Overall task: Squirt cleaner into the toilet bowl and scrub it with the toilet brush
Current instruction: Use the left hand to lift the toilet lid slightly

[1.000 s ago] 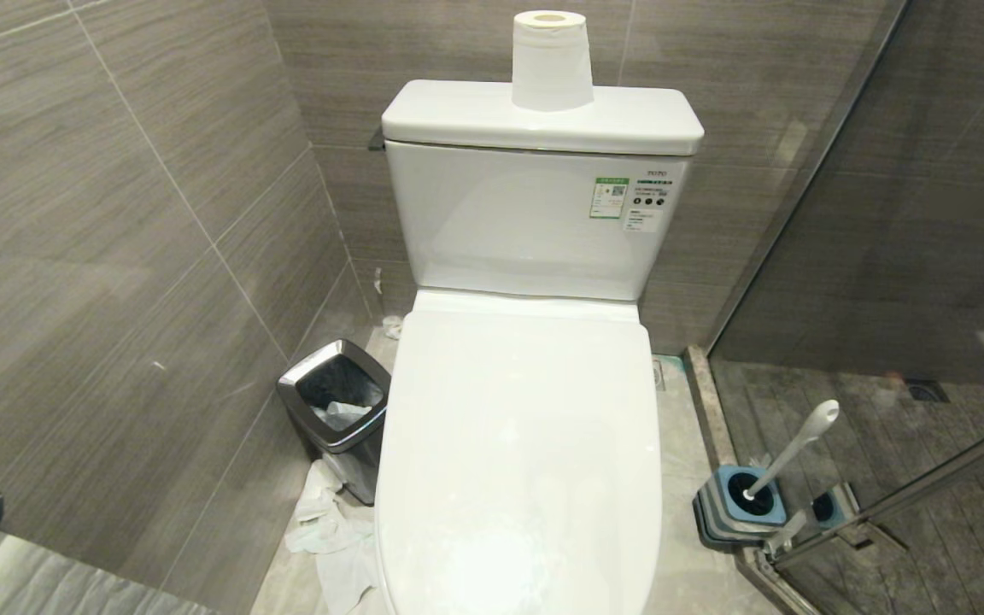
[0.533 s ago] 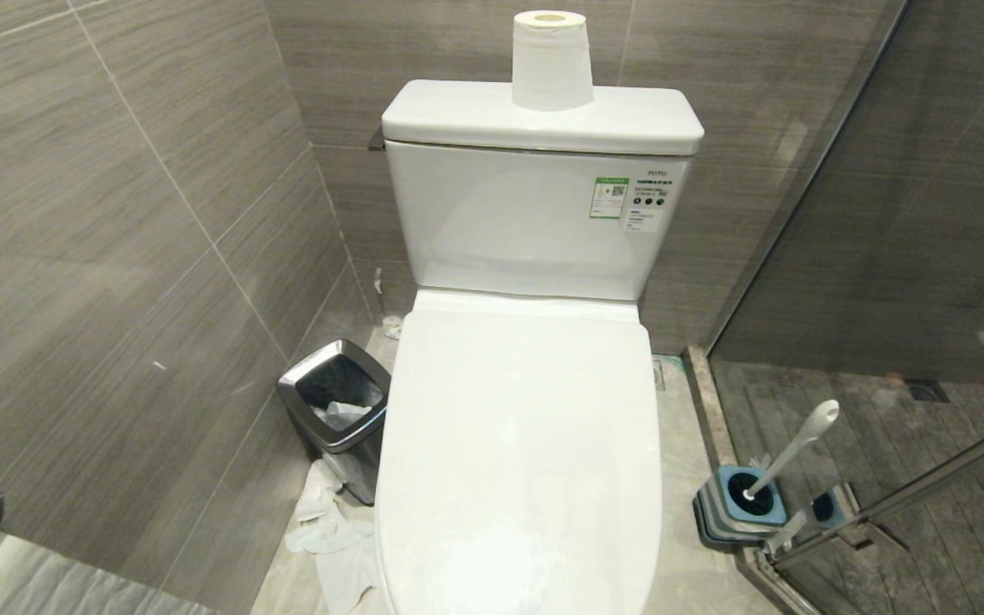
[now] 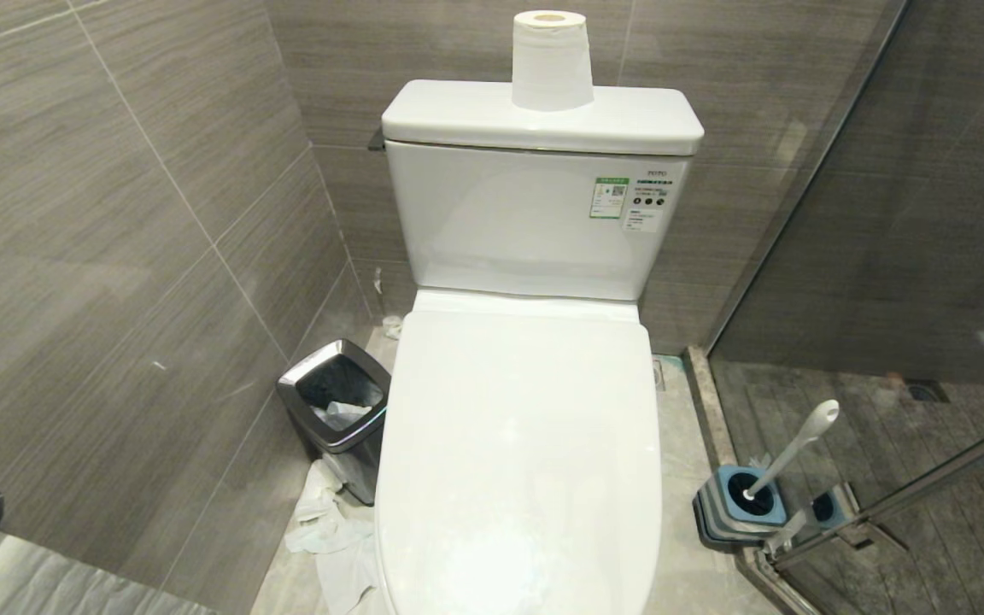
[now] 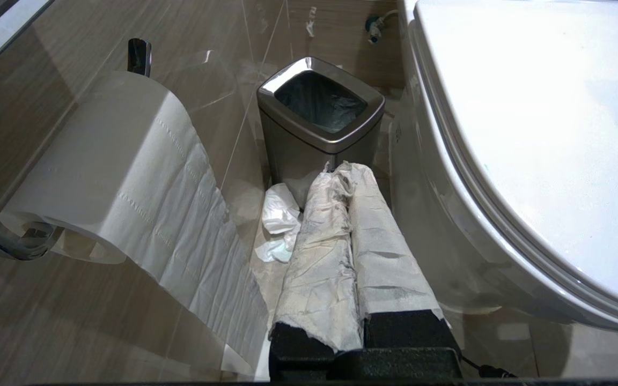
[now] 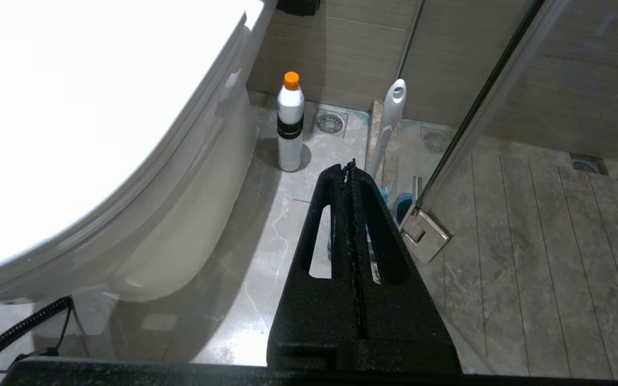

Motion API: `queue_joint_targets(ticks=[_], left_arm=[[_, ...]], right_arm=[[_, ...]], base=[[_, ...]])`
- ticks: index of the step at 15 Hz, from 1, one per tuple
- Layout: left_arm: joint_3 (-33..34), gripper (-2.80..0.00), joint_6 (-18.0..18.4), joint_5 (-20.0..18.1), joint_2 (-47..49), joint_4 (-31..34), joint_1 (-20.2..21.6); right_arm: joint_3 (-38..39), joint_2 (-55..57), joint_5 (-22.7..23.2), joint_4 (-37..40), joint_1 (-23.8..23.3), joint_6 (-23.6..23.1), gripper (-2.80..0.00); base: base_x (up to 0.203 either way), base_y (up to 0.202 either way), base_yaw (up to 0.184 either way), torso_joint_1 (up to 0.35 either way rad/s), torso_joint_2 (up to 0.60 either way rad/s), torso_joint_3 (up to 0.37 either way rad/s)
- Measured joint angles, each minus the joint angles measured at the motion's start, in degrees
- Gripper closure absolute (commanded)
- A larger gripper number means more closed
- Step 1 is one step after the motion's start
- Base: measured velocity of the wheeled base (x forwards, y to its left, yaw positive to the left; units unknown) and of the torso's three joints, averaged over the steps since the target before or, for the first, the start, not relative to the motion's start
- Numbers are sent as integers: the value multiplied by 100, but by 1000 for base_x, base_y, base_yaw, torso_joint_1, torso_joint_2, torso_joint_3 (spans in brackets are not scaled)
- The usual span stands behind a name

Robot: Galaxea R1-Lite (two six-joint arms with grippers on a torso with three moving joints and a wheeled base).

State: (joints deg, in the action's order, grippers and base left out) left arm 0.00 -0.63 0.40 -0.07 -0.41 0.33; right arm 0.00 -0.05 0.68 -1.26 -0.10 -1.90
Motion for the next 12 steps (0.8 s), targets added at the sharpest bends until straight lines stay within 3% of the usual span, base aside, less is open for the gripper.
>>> queue_joint_targets(ticks=[12], left_arm=[[0, 0, -4, 4, 0, 0, 0]], right_arm=[[0, 0, -5, -1, 0, 0, 0]], base=[[0, 0, 0, 0, 0, 0]])
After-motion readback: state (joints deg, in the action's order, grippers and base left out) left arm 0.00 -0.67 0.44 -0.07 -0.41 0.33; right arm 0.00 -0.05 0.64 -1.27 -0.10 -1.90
